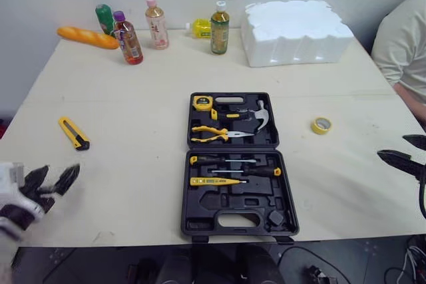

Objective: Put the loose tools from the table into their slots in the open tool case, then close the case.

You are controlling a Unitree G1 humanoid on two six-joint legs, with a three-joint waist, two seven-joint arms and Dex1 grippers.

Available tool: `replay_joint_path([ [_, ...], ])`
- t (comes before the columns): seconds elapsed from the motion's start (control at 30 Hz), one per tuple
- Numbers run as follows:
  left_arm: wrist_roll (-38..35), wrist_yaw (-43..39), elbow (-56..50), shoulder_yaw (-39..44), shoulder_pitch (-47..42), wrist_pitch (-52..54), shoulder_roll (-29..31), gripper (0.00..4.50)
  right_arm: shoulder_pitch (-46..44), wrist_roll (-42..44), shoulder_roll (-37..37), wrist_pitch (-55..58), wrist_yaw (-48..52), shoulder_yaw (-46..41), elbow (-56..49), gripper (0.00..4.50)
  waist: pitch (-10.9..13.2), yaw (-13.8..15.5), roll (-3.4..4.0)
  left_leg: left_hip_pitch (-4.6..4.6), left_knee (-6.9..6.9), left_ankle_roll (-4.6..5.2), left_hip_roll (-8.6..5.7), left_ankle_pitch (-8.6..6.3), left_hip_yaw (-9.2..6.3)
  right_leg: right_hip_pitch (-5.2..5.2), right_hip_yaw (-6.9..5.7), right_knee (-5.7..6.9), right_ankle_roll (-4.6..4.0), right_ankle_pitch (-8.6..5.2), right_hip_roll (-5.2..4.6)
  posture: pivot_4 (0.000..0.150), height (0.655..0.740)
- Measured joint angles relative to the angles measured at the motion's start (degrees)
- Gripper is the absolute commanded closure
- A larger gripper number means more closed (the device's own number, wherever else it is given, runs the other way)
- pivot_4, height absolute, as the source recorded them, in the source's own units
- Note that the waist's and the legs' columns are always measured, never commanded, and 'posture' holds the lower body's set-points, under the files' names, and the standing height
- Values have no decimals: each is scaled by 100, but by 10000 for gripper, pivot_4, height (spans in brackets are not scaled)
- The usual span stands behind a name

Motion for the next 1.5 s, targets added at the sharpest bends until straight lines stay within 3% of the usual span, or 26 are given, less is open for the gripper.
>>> replay_joint_path([
  [0.13,235,1284,-122,-276,-950,925,-43,257,-417,862,0,670,112,377,-1402,0,2,-10,-5,3,0,-24,7,9,-1,-2,-1,9,4,2,28,1500,7383],
  [0.27,477,1988,-13,-271,-1437,1583,-41,257,-801,1334,0,1030,130,711,-2048,0,7,10,-15,-2,0,-50,6,21,2,-5,-11,1,5,2,36,1500,7383],
  [0.4,806,2576,908,-236,-2485,1866,-40,257,-1854,1633,308,1190,39,1656,-2638,0,21,18,-43,-2,13,-61,7,30,-2,-7,-30,13,10,6,48,1500,7383],
  [0.53,1094,2712,1762,-528,-3051,1778,21,257,-2636,1747,678,1286,-32,2489,-2984,0,21,14,-53,-9,11,-63,5,25,0,-13,-33,7,11,7,42,1500,7383],
  [0.67,1365,2740,2472,-683,-3263,1538,87,257,-3160,1892,1085,1451,-286,2779,-2992,0,27,11,-71,-30,11,-63,6,25,1,-30,-42,13,12,7,35,1500,7383],
  [1.0,1648,2682,3343,-969,-3740,1067,181,257,-3142,1931,1204,1502,-449,2986,-3016,0,25,64,-77,-24,8,-62,-1,31,2,-27,-131,11,12,7,-3,1500,7383],
  [1.1,1705,2603,3418,-1055,-3755,1057,200,7937,-3020,1931,1172,1498,-480,2931,-3025,0,25,90,-77,-20,14,-62,-1,34,1,-23,-133,19,8,9,-7,1500,7383],
  [1.23,1718,2500,3407,-1091,-3754,1061,199,24285,-2880,1929,1063,1489,-543,2697,-3027,0,25,126,-77,-17,11,-62,-2,34,0,-20,-135,17,8,10,-9,1500,7383],
  [1.3,1731,2449,3394,-1089,-3755,1058,201,29772,-2761,1928,962,1489,-558,2561,-3026,0,25,136,-77,-17,9,-62,-2,34,0,-20,-136,15,8,10,-9,1500,7383],
  [1.5,1749,1850,3414,-1335,-3483,933,611,29767,-2199,1968,639,1500,-570,2075,-3138,0,25,111,-77,-17,6,-63,0,33,3,-20,-138,12,8,9,-9,1500,7383],
])
